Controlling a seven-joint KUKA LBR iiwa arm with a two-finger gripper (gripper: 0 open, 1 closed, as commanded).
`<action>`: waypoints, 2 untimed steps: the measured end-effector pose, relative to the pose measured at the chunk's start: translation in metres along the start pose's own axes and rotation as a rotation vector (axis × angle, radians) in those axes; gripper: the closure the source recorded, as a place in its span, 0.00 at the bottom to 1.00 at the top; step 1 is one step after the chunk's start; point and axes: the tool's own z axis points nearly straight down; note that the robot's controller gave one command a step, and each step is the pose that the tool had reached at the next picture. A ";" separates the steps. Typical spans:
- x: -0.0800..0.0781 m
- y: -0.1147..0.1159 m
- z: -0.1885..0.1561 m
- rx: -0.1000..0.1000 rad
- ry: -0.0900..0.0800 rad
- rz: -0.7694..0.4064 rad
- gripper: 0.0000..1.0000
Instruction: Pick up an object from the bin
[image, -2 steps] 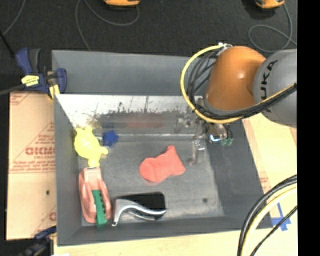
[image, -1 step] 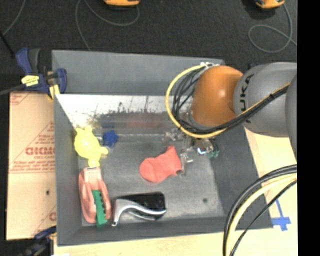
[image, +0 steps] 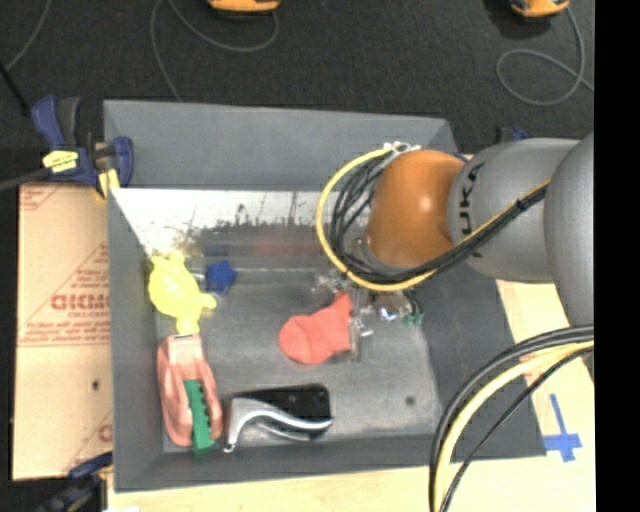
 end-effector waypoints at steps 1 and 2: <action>-0.008 0.025 0.023 0.001 -0.004 0.152 1.00; -0.008 0.025 0.023 0.002 -0.004 0.151 1.00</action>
Offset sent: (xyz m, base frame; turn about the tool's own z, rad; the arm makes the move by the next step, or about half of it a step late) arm 0.0000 0.0000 0.0000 0.0000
